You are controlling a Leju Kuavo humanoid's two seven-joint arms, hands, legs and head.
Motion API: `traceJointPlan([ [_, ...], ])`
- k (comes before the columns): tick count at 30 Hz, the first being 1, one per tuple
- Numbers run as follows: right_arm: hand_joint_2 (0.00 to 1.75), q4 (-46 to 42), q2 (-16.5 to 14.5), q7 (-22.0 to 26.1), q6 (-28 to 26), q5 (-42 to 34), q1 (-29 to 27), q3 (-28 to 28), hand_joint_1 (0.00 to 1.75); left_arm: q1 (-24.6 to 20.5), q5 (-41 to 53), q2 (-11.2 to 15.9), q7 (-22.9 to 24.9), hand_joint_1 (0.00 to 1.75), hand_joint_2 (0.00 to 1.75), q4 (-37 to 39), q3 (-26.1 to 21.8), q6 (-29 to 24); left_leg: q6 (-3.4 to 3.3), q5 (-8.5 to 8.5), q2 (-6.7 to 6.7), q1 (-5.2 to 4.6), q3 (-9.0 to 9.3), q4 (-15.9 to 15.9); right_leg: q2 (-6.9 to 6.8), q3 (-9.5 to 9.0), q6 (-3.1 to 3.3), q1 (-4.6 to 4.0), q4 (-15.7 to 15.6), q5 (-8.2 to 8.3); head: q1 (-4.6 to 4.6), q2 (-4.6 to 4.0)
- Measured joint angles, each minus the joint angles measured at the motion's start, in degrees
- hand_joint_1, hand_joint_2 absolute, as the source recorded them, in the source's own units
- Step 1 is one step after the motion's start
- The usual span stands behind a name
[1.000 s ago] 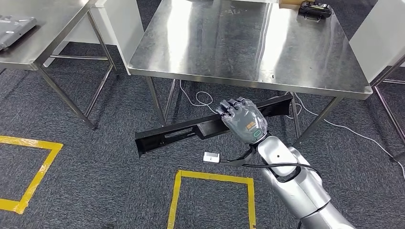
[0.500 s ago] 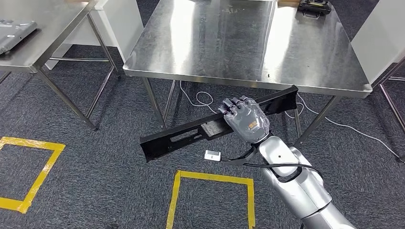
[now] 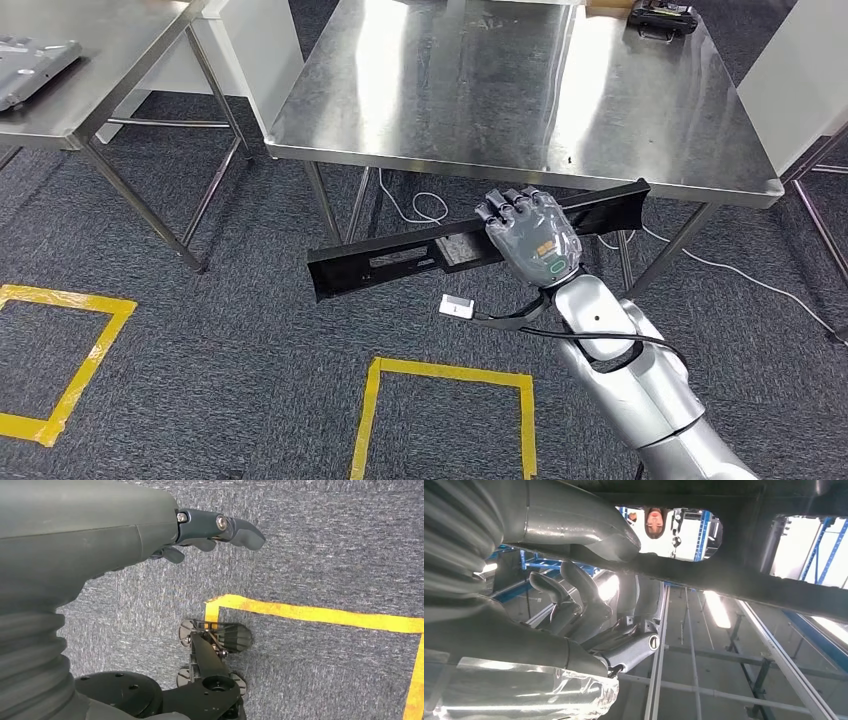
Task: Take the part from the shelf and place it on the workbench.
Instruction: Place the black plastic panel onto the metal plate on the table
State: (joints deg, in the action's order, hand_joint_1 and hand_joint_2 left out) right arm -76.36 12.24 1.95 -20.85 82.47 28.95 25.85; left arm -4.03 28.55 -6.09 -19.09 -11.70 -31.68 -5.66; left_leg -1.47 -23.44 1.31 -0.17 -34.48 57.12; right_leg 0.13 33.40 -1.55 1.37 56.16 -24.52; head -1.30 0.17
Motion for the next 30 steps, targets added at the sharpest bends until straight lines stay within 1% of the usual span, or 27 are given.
traceJointPlan([
  [3, 1.75, 0.34, 0.06, -0.01, -0.05, 0.0, 0.0, -0.21, 1.69, 0.03, 0.0, 0.06, -0.1, 0.0, 1.75, 0.01, -0.18, 0.01, -0.71, -0.31, 0.0, -0.13, -0.29, 0.59, -0.02, -0.13, -0.2, 0.53, -0.15, 0.07, -0.03, 0.0],
  [5, 1.75, 0.52, 0.06, -0.03, -0.15, 0.03, -0.03, -0.21, 1.69, 0.05, -0.01, 0.09, -0.27, 0.0, 1.75, -0.01, -0.4, 0.04, -1.25, -0.45, -0.01, -0.19, -0.31, 0.54, -0.01, -0.26, -0.48, 0.45, -0.43, 0.13, -0.03, 0.0],
  [7, 1.75, 0.55, 0.09, -0.14, -0.35, 0.15, -0.1, -0.24, 1.69, 0.07, -0.02, 0.05, -0.47, 0.0, 1.75, -0.02, -0.54, 0.14, -1.92, 0.01, -0.04, 0.12, 0.5, -0.7, -0.04, -0.1, -0.76, 0.12, -0.23, -0.14, 0.04, 0.0],
  [8, 1.75, 0.55, 0.11, -0.23, -0.5, 0.23, -0.12, -0.26, 1.69, 0.08, -0.02, 0.01, -0.54, 0.0, 1.75, -0.02, -0.56, 0.2, -2.23, 0.31, -0.07, 0.28, 1.0, -1.39, -0.04, 0.54, -0.63, -0.05, 1.15, -0.81, 0.13, 0.0],
  [9, 1.75, 0.56, 0.14, -0.34, -0.63, 0.31, -0.15, -0.28, 1.69, 0.08, -0.02, -0.03, -0.59, 0.0, 1.75, -0.02, -0.58, 0.26, -2.45, 0.54, -0.1, 0.42, 1.42, -1.91, -0.05, 1.95, -0.33, -0.16, 3.92, -2.04, 0.25, 0.0],
  [10, 1.75, 0.61, 0.17, -0.45, -0.73, 0.41, -0.25, -0.28, 1.69, 0.07, -0.03, -0.06, -0.63, 0.0, 1.75, -0.02, -0.6, 0.31, -2.56, 0.55, -0.12, 0.32, 1.54, -2.03, -0.05, 3.85, 0.05, -0.12, 7.72, -3.6, 0.32, 0.0],
  [11, 1.75, 0.67, 0.18, -0.58, -0.75, 0.58, -0.45, -0.27, 1.69, 0.06, -0.05, -0.05, -0.63, 0.0, 1.75, -0.02, -0.63, 0.33, -2.61, 0.51, -0.1, 0.28, 1.53, -2.01, -0.04, 6.07, 0.27, -0.11, 11.8, -5.07, 0.37, 0.0],
  [12, 1.75, 0.73, 0.19, -0.73, -0.75, 0.79, -0.75, -0.26, 1.69, 0.08, -0.08, -0.03, -0.64, 0.0, 1.75, -0.02, -0.67, 0.35, -2.59, 0.42, -0.03, 0.23, 1.55, -1.99, -0.05, 7.84, 0.23, -0.09, 14.85, -5.98, 0.42, 0.0],
  [13, 1.75, 0.79, 0.2, -0.9, -0.71, 1.06, -1.06, -0.25, 1.69, 0.11, -0.13, -0.02, -0.65, 0.0, 1.75, -0.02, -0.73, 0.37, -2.51, 0.33, 0.08, 0.19, 1.56, -1.95, -0.05, 8.66, -0.04, -0.08, 15.97, -6.03, 0.43, 0.0],
  [14, 1.75, 0.83, 0.2, -1.11, -0.65, 1.34, -1.26, -0.24, 1.69, 0.14, -0.18, -0.01, -0.66, 0.0, 1.75, -0.02, -0.8, 0.4, -2.35, 0.19, 0.2, 0.2, 1.6, -1.83, -0.06, 8.14, -0.53, -0.06, 14.5, -5.03, 0.46, 0.0],
  [15, 1.75, 0.84, 0.2, -1.29, -0.59, 1.6, -1.33, -0.25, 1.69, 0.16, -0.22, -0.01, -0.67, 0.0, 1.75, -0.02, -0.86, 0.45, -2.09, -0.04, 0.32, 0.23, 1.65, -1.6, -0.08, 6.4, -1.08, 0.02, 10.72, -3.31, 0.48, 0.0],
  [16, 1.75, 0.87, 0.21, -1.43, -0.52, 1.83, -1.33, -0.26, 1.69, 0.19, -0.27, 0.01, -0.72, 0.0, 1.75, -0.02, -0.92, 0.5, -1.74, -0.37, 0.42, 0.25, 1.65, -1.26, -0.1, 4.42, -1.39, 0.13, 6.47, -1.59, 0.48, 0.0],
  [17, 1.75, 0.92, 0.21, -1.52, -0.42, 1.99, -1.26, -0.28, 1.69, 0.2, -0.32, 0.08, -0.78, 0.0, 1.75, -0.02, -0.97, 0.54, -1.34, -0.76, 0.49, 0.15, 1.56, -0.84, -0.1, 2.52, -1.51, 0.14, 2.81, -0.2, 0.53, 0.0],
  [18, 1.75, 1.0, 0.21, -1.55, -0.34, 2.1, -1.18, -0.3, 1.69, 0.24, -0.35, 0.14, -0.85, 0.0, 1.75, -0.02, -1.01, 0.55, -0.98, -1.11, 0.54, 0.04, 1.44, -0.45, -0.06, 1.4, -1.26, 0.13, 0.73, 0.52, 0.54, 0.0],
  [20, 1.75, 1.34, 0.31, -1.5, -0.23, 2.18, -0.97, -0.46, 1.69, 0.37, -0.38, 0.25, -0.93, 0.0, 1.75, -0.01, -1.07, 0.54, -0.51, -1.52, 0.58, -0.08, 1.24, 0.0, 0.05, 0.97, -0.43, -0.12, 0.28, 0.59, 0.42, 0.0],
  [22, 1.75, 1.78, 0.52, -1.34, -0.28, 2.2, -0.4, -0.87, 1.69, 0.56, -0.4, 0.36, -0.94, 0.0, 1.75, -0.02, -1.2, 0.5, -0.1, -2.05, 0.41, 0.2, 1.14, 0.58, 0.14, 0.84, 0.35, 0.15, 0.38, 0.4, 0.26, 0.0],
  [23, 1.75, 2.01, 0.63, -1.2, -0.3, 2.21, 0.08, -1.15, 1.69, 0.64, -0.42, 0.41, -0.93, 0.0, 1.75, -0.01, -1.32, 0.45, 0.24, -2.82, 0.11, 0.34, 0.65, 1.88, 0.16, 0.59, 0.72, 0.3, 0.36, 0.27, 0.2, 0.0],
  [24, 1.75, 2.24, 0.73, -1.02, -0.3, 2.21, 0.67, -1.4, 1.69, 0.7, -0.44, 0.46, -0.93, 0.0, 1.75, -0.01, -1.49, 0.39, 0.64, -4.1, -0.27, 0.48, -0.49, 4.38, 0.18, 0.29, 1.03, 0.42, 0.34, 0.12, 0.13, 0.0],
  [25, 1.75, 2.53, 0.82, -0.81, -0.27, 2.22, 1.3, -1.64, 1.69, 0.74, -0.45, 0.45, -0.93, 0.0, 1.75, 0.0, -1.68, 0.33, 1.0, -5.71, -0.69, 0.58, -2.32, 8.07, 0.19, 0.05, 1.32, 0.3, 0.33, -0.05, 0.04, 0.0],
  [26, 1.75, 2.85, 0.9, -0.61, -0.22, 2.22, 1.9, -1.83, 1.69, 0.76, -0.45, 0.45, -0.92, 0.0, 1.75, 0.01, -1.83, 0.29, 1.26, -7.34, -0.96, 0.7, -4.65, 12.29, 0.18, -0.15, 1.54, 0.18, 0.33, -0.21, -0.02, 0.0],
  [27, 1.75, 3.19, 0.96, -0.44, -0.17, 2.23, 2.41, -1.98, 1.69, 0.81, -0.46, 0.45, -0.92, 0.0, 1.75, 0.01, -1.96, 0.27, 1.37, -8.3, -1.09, 0.79, -6.83, 15.82, 0.19, -0.32, 1.73, 0.04, 0.33, -0.36, -0.02, 0.0],
  [28, 1.75, 3.53, 1.03, -0.34, -0.12, 2.23, 2.8, -2.1, 1.69, 0.86, -0.45, 0.45, -0.91, 0.0, 1.75, 0.02, -2.06, 0.26, 1.31, -8.17, -1.12, 0.83, -8.26, 17.6, 0.19, -0.52, 1.84, -0.12, 0.34, -0.53, -0.03, 0.0],
  [29, 1.75, 3.82, 1.08, -0.26, -0.09, 2.23, 3.09, -2.21, 1.69, 0.91, -0.45, 0.45, -0.91, 0.0, 1.75, 0.02, -2.14, 0.26, 1.06, -6.75, -1.12, 0.82, -8.46, 16.89, 0.21, -0.8, 1.92, -0.31, 0.34, -0.72, -0.03, 0.0],
  [30, 1.75, 4.07, 1.12, -0.19, -0.07, 2.23, 3.34, -2.29, 1.69, 0.94, -0.45, 0.45, -0.91, 0.0, 1.75, 0.03, -2.23, 0.26, 0.63, -4.49, -1.11, 0.74, -7.58, 14.11, 0.23, -1.14, 1.96, -0.52, 0.33, -0.94, -0.03, 0.0],
])
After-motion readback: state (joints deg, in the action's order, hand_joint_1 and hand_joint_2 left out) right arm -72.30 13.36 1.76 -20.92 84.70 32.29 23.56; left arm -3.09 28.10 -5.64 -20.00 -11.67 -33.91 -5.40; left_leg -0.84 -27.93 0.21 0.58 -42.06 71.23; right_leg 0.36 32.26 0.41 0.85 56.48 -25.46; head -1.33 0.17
